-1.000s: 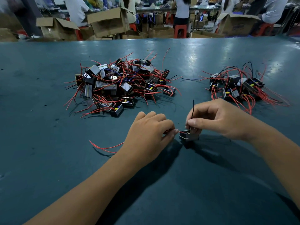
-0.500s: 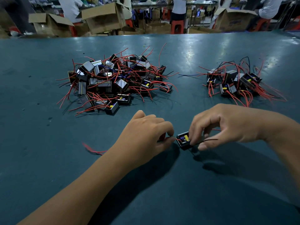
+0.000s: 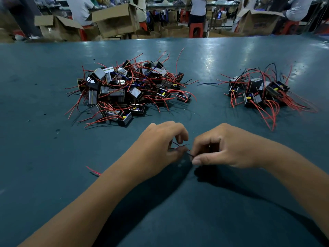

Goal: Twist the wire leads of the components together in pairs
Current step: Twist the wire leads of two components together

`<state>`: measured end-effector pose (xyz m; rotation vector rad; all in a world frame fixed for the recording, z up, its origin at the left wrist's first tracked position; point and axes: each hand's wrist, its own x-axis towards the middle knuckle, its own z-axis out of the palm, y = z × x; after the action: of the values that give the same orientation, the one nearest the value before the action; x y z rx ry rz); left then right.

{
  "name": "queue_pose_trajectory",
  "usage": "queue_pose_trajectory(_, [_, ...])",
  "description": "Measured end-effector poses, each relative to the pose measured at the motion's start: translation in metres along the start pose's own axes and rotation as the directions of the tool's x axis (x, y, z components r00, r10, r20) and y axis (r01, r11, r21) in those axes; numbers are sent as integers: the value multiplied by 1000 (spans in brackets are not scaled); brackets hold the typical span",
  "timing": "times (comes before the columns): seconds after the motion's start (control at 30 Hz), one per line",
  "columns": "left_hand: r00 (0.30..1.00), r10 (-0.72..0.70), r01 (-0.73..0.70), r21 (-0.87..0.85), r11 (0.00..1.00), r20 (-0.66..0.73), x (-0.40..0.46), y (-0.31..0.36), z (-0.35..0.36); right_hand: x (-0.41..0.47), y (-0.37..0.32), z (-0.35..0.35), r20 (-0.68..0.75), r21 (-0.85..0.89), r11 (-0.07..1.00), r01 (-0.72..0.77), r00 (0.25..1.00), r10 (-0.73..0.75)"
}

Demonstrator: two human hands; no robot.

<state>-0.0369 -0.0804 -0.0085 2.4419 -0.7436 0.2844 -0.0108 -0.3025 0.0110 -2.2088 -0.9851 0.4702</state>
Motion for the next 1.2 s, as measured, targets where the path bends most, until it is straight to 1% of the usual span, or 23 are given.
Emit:
queue_pose_trajectory(0.1, [999,-32,30,-62,998,-33,0,-8,-13,0,1,1,-37,32,999,3,999,-2])
queue_pose_trajectory(0.23, [993,-106,96,-156,983,-59,-2,-16,-22,2,1,6,-177,-53,999,-7,984,-2])
queue_pose_trajectory(0.37, [986,-158,144,-219,965,-50,-1,-19,-21,6,-3,17,-293,-114,993,-13,956,-21])
queue_pose_trajectory(0.43, [981,-193,178,-265,948,-29,-1,-20,-22,7,-5,19,-322,-89,996,-7,946,-22])
queue_pose_trajectory(0.5, [972,-234,223,-318,922,2,-1,-22,-23,6,-5,19,-339,-28,1000,12,941,-20])
queue_pose_trajectory(0.63, [962,-269,264,-394,881,43,-1,-23,-26,6,-7,20,-422,26,998,65,905,-48])
queue_pose_trajectory(0.7, [958,-282,278,-425,861,55,0,-24,-26,6,-9,21,-378,97,992,78,925,-35])
queue_pose_trajectory(0.83, [954,-295,289,-430,855,54,-1,-24,-27,5,-11,25,-183,164,982,90,981,-60])
queue_pose_trajectory(0.9, [952,-302,291,-447,846,48,-1,-23,-29,5,-12,26,-129,200,977,76,990,-51])
queue_pose_trajectory(0.97, [950,-309,293,-456,841,40,-1,-23,-31,5,-10,27,-152,216,974,61,988,-28])
queue_pose_trajectory(1.1, [950,-312,274,-493,826,4,-1,-25,-37,7,-7,27,-268,296,955,28,962,55])
queue_pose_trajectory(1.2, [952,-305,270,-454,849,-3,-1,-27,-41,10,-5,26,-327,381,925,6,936,129])
